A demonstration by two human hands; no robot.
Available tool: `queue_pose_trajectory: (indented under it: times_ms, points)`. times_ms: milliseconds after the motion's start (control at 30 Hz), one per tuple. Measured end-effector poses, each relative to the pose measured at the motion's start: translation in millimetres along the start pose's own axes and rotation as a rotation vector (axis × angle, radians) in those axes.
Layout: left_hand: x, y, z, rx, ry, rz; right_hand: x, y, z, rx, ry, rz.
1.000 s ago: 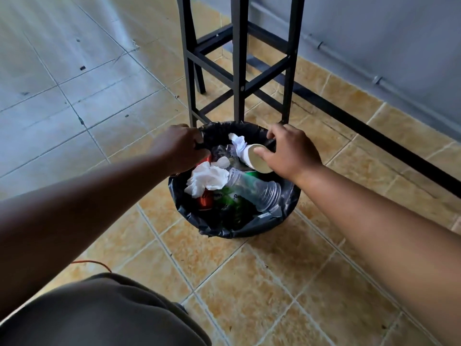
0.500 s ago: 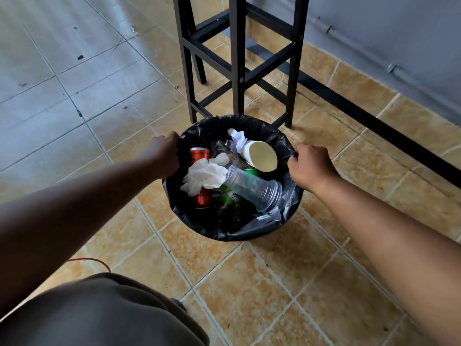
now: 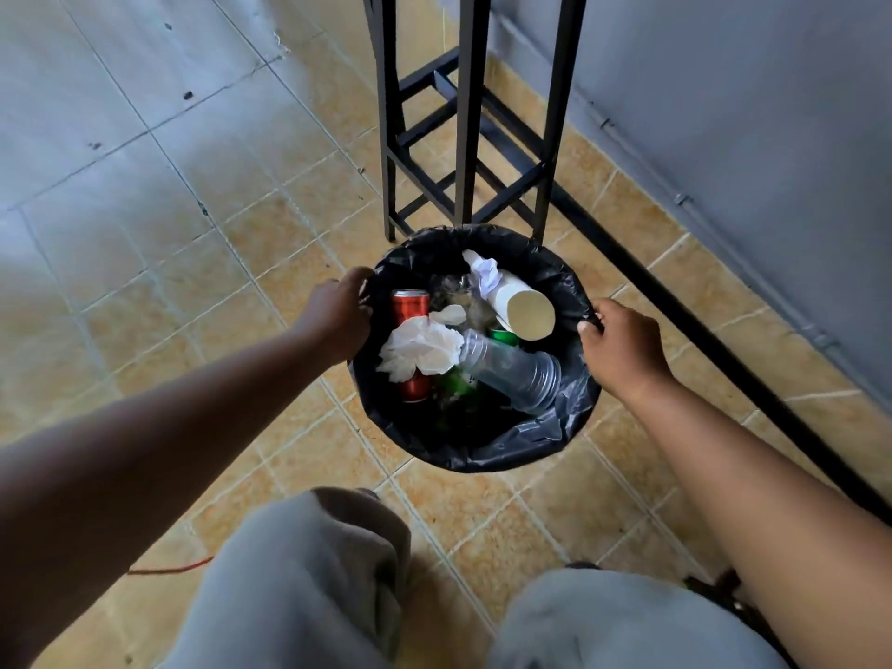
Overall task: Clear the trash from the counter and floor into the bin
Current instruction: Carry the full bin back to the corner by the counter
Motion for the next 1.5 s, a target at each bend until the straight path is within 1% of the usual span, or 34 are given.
queue_pose_trajectory:
  times_ms: [167,300,400,467,567,700,800,900,1067,1200,1267,1500]
  points:
    - [-110.0,40.7,77.5,0.0,0.005,0.037,-109.9,-64.5,69.2,0.061,0.01,-0.132]
    - [-198.5,80.9,144.0,0.057,-0.018,0.014,-201.1,-115.4,132.3,0.081,0.059,-0.177]
    - [-254.6,109.8,189.7,0.126,-0.006,-0.021,-260.5,-143.8,176.4,0.09,0.1,-0.203]
    - [-282.7,129.4,214.3,0.184,-0.009,-0.048,-291.6,-154.1,203.6,0.103,0.134,-0.208]
    - [-308.6,160.8,243.2,0.305,-0.011,-0.082,-327.9,-159.2,245.4,0.125,0.228,-0.205]
    - [-326.0,215.5,281.7,0.464,0.02,-0.087,-368.1,-141.9,305.1,0.235,0.369,-0.238]
    - [-324.4,263.3,313.5,0.584,0.022,-0.065,-391.8,-115.3,356.1,0.355,0.476,-0.264]
    - [-306.6,314.5,353.0,0.71,-0.038,-0.103,-413.1,-81.2,411.9,0.431,0.573,-0.305]
    - [-265.6,397.0,448.0,0.927,-0.084,-0.159,-450.7,-19.2,519.7,0.543,0.692,-0.451]
    - [-216.0,459.1,532.7,1.064,-0.095,-0.195,-488.0,36.1,620.5,0.632,0.806,-0.386]
    - [-185.5,486.4,580.9,1.122,-0.129,-0.208,-504.7,67.3,671.2,0.672,0.849,-0.349]
    - [-79.7,557.0,732.6,1.23,-0.228,-0.203,-551.6,166.4,830.5,0.787,0.941,-0.286]
Point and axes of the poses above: each hand's wrist, its own z-axis away from the middle knuckle, its own x-axis out of the palm, y = z × x, the point moved 10 cm from there along -z, towards the middle knuckle, and after that the axes turned 3 degrees about -z, right-handed, at the moved point
